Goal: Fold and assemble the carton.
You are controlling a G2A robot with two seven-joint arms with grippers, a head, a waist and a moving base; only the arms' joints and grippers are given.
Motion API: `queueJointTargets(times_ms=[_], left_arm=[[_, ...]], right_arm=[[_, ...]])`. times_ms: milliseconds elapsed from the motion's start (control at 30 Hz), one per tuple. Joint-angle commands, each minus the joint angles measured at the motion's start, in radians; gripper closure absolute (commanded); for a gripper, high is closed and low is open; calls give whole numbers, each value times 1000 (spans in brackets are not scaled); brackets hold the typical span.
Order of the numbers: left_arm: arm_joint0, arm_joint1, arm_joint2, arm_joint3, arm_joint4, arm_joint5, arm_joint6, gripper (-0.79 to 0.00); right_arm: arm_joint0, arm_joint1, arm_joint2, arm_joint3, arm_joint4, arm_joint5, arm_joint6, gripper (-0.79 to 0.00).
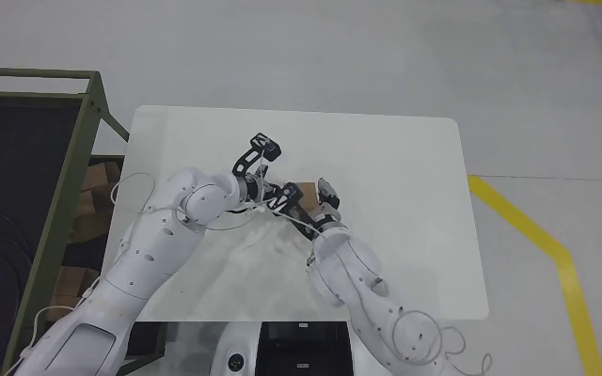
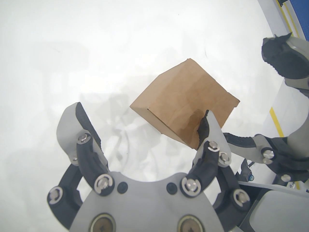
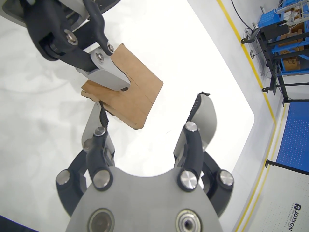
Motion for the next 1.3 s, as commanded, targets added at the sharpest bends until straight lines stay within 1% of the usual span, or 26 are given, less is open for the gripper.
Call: queueJointTargets(times_ms=[0, 400, 567, 700, 833, 933, 1267], left_arm=[[2, 0, -1, -2, 1, 0, 0, -785], [3, -1, -3, -3, 5, 2, -5, -785], [3, -2, -4, -4, 5, 1, -6, -785], [4, -2, -5, -4, 6, 1, -3, -785], [6, -2, -8, -8, 6, 2, -3, -785], [9, -2, -10, -10, 8, 2, -2, -785], [13, -2, -14, -13, 6, 1, -3, -785]], right_arm=[[-4, 0, 1, -2, -5, -2, -3, -597], [-11, -4, -2, 4, -38, -15, -8, -616], [-26, -2, -5, -2, -77, -34, -14, -659], [-33, -2, -6, -3, -94, -40, -14, -671], [-35, -5, -5, -2, -96, -38, -14, -631], [-29, -8, -5, 6, -94, -35, -11, -631], [-6, -22, -8, 33, -87, 1, 4, -594]])
